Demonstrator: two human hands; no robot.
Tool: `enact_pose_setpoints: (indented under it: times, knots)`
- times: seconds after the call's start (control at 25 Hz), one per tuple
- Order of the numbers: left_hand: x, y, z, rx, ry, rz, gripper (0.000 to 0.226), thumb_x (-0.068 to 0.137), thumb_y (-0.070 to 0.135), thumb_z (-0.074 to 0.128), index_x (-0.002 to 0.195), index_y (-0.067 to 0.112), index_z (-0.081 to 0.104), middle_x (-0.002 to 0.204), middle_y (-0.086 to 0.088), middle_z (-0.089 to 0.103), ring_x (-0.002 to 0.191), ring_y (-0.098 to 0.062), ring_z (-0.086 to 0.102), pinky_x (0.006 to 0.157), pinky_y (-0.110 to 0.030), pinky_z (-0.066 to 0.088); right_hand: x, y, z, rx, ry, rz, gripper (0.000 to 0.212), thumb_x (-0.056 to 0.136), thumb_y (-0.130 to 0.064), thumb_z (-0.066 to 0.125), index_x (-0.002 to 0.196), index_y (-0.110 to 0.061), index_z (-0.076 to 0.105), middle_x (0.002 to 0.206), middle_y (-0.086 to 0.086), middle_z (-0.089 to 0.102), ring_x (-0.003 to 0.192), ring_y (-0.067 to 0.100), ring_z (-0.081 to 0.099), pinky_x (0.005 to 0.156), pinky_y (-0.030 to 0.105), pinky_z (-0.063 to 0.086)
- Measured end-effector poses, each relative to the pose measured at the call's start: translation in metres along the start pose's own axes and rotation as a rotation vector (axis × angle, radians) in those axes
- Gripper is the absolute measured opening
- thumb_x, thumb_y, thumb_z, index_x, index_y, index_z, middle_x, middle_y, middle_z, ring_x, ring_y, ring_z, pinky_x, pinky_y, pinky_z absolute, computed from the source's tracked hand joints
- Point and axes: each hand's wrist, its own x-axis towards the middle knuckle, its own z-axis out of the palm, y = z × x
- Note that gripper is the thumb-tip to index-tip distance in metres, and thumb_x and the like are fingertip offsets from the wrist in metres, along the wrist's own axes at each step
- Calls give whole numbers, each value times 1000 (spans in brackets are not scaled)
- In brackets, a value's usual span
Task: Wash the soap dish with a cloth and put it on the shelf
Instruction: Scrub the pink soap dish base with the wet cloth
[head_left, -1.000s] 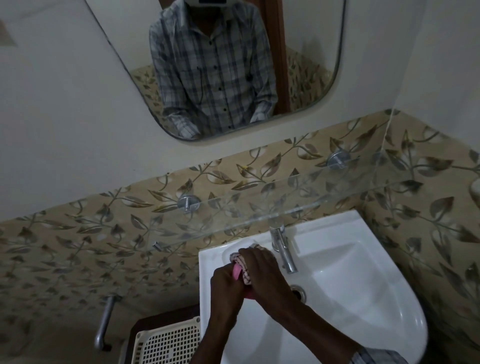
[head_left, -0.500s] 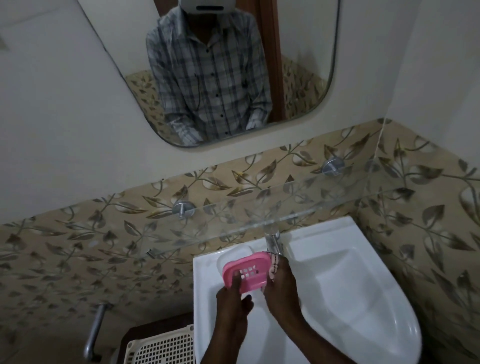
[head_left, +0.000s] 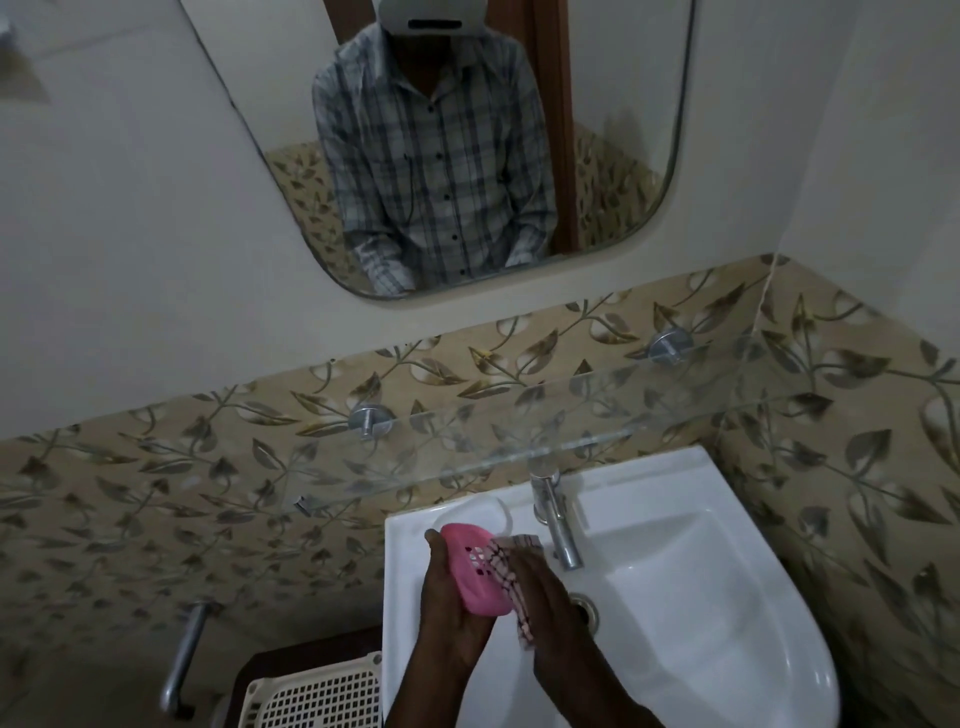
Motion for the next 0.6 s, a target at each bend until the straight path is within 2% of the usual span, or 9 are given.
enact_pose_setpoints:
  times: [0.04,0.08,0.12,0.16,0.2,0.28,0.4,0.52,0.6]
  knots:
    - [2,2,-5,34,19,14,90,77,65,60,135,-2,49,128,-33,56,117,-46,53,108,-60,33,4,1,-7,172,-10,134,34,100,-34,53,134,-37,52,139,-14,55,129,8,52,102,10,42]
    - [4,4,-9,77,48,18,89,80,71,49,132,-2,52,120,-31,59,109,-45,56,105,-60,36,13,7,-15,272,47,256,39,96,-15,60,133,-27,56,136,-4,58,125,14,56,102,16,44]
    - [5,6,-12,120,73,8,90,83,74,40,129,-2,53,113,-30,60,102,-44,58,100,-58,41,24,10,-23,264,145,332,45,89,1,61,130,-18,60,131,4,60,121,19,60,102,20,45]
    - [4,6,-16,135,75,-13,90,85,73,37,127,-4,54,110,-30,60,98,-44,58,95,-57,46,32,11,-32,240,212,319,47,85,8,61,126,-14,63,124,5,63,116,19,62,100,19,45]
    - [2,5,-16,142,59,-32,86,87,70,37,128,-4,54,108,-30,60,95,-44,59,89,-55,52,40,7,-39,242,237,250,46,83,9,61,123,-14,65,120,1,64,113,14,62,97,13,43]
    - [-4,-1,-11,164,24,-45,73,92,59,41,128,-3,56,106,-28,65,94,-42,62,83,-52,55,51,-6,-49,248,111,33,47,82,5,57,123,-16,65,121,-6,62,117,7,58,100,11,41]
    - [-8,-4,3,59,21,-35,56,101,46,37,117,-1,63,104,-24,72,98,-36,64,87,-48,51,61,-15,-38,118,-145,-203,44,87,-2,63,129,-13,62,133,3,58,127,17,51,111,32,40]
    - [-10,7,10,49,-11,-75,59,100,47,39,122,-3,61,113,-27,68,106,-39,59,90,-50,53,62,-18,-38,156,-50,-242,35,86,0,66,119,-10,68,120,8,69,115,20,61,102,41,47]
    - [-12,8,2,124,13,-135,64,98,50,39,128,-4,58,116,-28,67,106,-40,60,85,-48,57,57,-11,-43,121,-67,-451,23,89,-11,63,112,-10,69,109,13,73,110,21,62,100,40,48]
